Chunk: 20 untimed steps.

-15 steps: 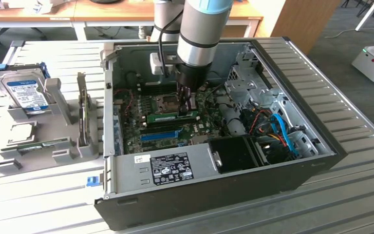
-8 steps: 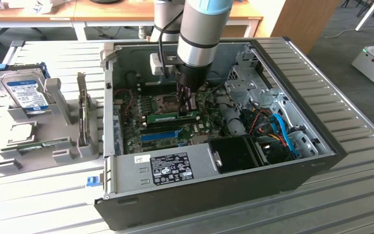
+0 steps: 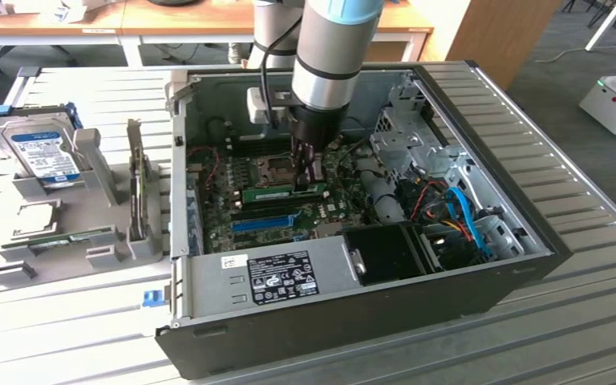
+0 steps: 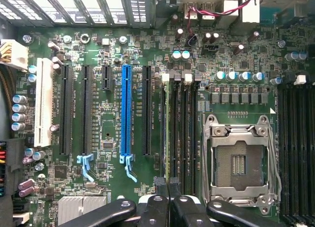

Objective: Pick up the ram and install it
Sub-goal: 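Insert the ram into the slot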

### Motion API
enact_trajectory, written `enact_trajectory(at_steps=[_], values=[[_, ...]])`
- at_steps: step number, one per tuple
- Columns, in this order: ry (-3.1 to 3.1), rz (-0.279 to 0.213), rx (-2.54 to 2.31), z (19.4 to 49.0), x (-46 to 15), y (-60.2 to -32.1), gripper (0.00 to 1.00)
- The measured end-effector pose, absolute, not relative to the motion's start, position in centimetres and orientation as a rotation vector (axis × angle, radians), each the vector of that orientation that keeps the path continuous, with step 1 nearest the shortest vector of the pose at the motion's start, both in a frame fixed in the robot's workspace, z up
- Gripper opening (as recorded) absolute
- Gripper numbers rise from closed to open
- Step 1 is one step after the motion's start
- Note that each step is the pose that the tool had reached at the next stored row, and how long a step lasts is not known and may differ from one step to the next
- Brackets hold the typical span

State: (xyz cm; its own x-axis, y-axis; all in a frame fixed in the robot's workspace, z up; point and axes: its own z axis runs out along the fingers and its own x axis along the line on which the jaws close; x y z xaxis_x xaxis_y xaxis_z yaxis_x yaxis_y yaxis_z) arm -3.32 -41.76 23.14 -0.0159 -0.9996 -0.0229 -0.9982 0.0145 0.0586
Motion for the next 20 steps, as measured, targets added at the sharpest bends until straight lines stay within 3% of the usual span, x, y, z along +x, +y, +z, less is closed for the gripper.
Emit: enact_trajectory(at_steps=[20], values=[[-2.220, -0.090, 2.186, 23.01, -3.35, -41.76, 0.12]])
